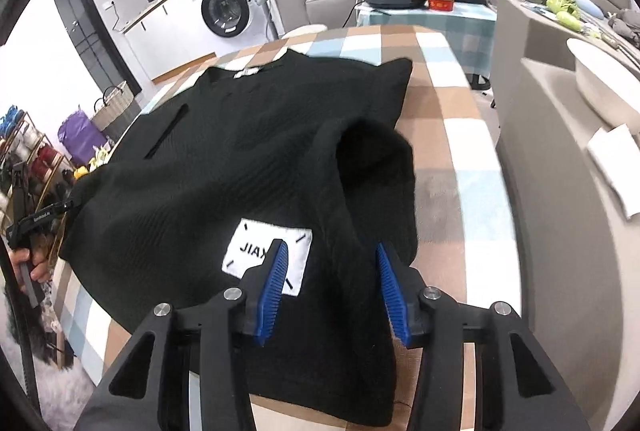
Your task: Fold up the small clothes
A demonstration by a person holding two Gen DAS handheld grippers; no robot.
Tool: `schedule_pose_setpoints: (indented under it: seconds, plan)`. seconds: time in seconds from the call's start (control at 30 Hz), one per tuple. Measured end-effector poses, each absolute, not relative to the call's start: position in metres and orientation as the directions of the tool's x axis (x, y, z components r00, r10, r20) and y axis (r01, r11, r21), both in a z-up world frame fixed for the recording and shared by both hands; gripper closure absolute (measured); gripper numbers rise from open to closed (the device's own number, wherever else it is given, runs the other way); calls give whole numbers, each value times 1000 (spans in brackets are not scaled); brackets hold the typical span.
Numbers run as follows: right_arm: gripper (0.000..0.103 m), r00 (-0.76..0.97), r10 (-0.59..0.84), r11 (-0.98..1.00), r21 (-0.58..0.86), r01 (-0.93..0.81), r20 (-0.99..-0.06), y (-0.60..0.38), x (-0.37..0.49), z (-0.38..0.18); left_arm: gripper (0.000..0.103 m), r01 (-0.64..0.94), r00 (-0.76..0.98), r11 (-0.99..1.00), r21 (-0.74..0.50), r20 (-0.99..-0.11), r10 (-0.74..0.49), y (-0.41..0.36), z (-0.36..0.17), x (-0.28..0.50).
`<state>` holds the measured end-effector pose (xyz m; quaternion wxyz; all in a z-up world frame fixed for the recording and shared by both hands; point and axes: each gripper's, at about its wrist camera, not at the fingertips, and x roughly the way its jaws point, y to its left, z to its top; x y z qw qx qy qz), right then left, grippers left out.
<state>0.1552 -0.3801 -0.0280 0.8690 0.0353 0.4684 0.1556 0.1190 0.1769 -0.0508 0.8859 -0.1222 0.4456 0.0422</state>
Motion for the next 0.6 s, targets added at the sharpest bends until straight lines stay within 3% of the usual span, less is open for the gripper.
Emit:
schedule_pose_setpoints:
  seconds: [0.03, 0.07, 0.1, 0.13, 0.3, 0.43, 0.53, 0.6]
  plan:
    - [56, 509, 300, 950, 204, -237, -807, -380, 155, -31, 59, -183, 598, 967, -176, -801, -32, 176, -51, 118]
    - [63, 508, 295, 951, 199, -237, -809, -378, 157, -33, 59, -187, 596, 967, -174, -803, -30, 175, -52, 118]
    - [89, 515, 296, 951, 199, -235, -804, -377, 158, -34, 59, -190, 594, 966, -175, -804, -29, 174, -53, 116]
    - [96, 525, 304, 949, 204, -240, -795, -376, 159, -31, 59, -191, 594, 966, -177, -804, -29, 173, -52, 115]
    - [96, 603, 352, 936, 246, -253, -716, -390, 141, 4, 59, -194, 608, 965, -179, -794, -26, 171, -45, 104]
    - [95, 537, 315, 948, 239, -209, -782, -400, 140, -14, 59, -194, 596, 964, -184, -802, -33, 170, -47, 103]
    - [90, 481, 329, 944, 266, -198, -812, -399, 142, -34, 59, -195, 591, 964, -179, -806, -30, 168, -46, 103]
    - [78, 479, 351, 935, 277, -220, -805, -396, 141, -37, 70, -182, 599, 967, -179, -800, -35, 166, -42, 101]
